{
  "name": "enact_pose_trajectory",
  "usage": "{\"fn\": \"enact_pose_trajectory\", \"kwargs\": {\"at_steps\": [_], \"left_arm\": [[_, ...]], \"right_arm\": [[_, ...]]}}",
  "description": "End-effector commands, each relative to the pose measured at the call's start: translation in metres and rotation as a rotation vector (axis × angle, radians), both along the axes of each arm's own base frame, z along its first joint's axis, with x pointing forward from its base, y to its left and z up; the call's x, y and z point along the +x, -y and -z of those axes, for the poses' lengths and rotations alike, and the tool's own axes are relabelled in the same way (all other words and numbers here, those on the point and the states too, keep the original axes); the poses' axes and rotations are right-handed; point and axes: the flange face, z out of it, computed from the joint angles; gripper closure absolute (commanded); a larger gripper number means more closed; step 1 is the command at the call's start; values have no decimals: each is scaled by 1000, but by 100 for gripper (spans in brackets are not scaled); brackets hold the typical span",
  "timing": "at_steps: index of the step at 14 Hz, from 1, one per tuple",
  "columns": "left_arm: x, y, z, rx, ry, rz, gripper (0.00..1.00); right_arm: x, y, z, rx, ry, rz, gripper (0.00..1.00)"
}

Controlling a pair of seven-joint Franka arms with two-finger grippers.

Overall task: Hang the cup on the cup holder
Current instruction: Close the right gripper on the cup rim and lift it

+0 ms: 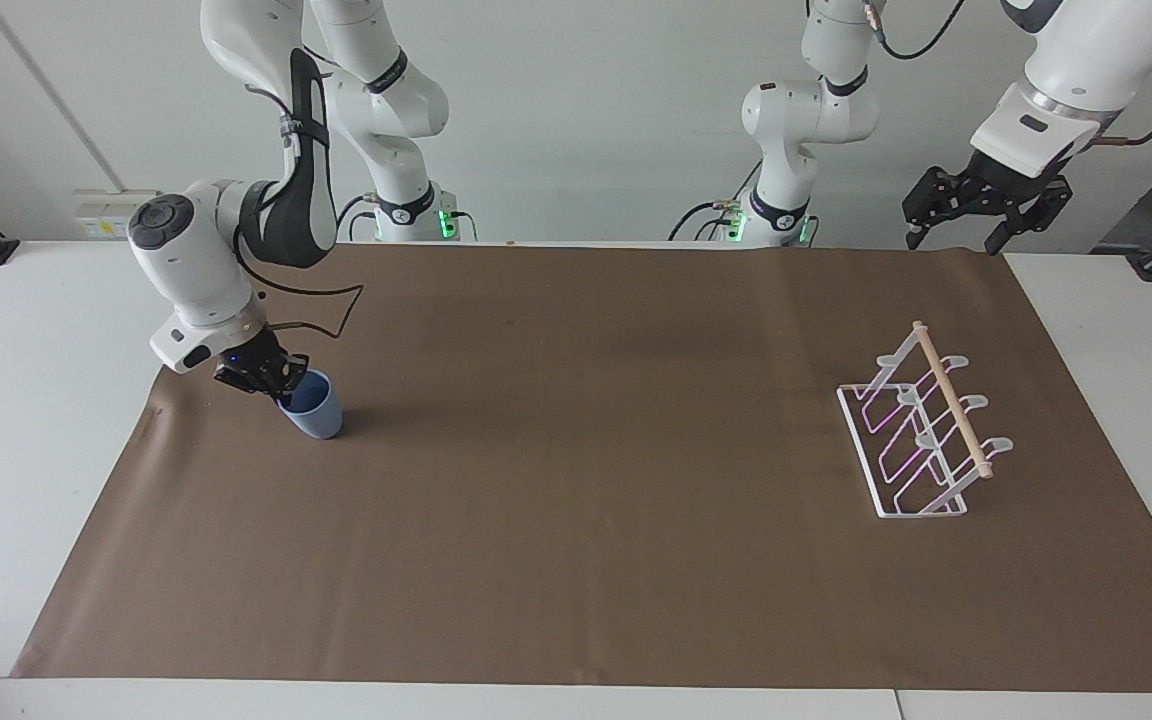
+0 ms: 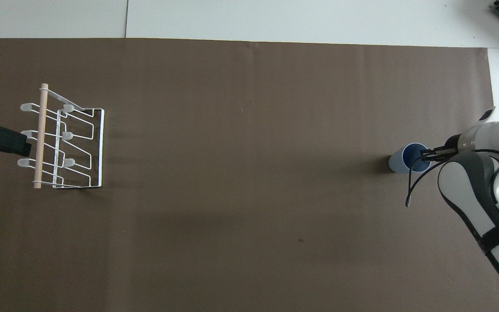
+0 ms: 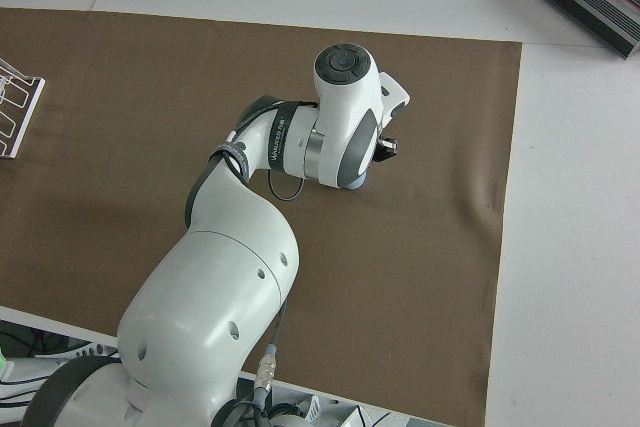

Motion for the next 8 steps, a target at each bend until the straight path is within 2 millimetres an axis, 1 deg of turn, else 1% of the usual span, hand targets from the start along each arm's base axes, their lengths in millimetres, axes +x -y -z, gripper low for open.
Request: {"fn": "enact_pose_trajectory", "kwargs": {"at_steps": [1,4,5,7,8], "left_arm": [[-7,-2,0,-5,6,-4,0],[-7,-2,0,-5,6,-4,0],[-7,-2,0,-5,6,-4,0],[-7,-2,0,-5,6,-4,0],[-7,-2,0,-5,6,-4,0]], "right_arm": [[-4,-1,1,7,12,-3,100],[-4,-1,0,7,11,-3,100],[-2,-1,-3,15,-2,-2,100],[14,-5,-34,63,-21,15,100],[17,-7,-47,82,-29,16,100]]}}
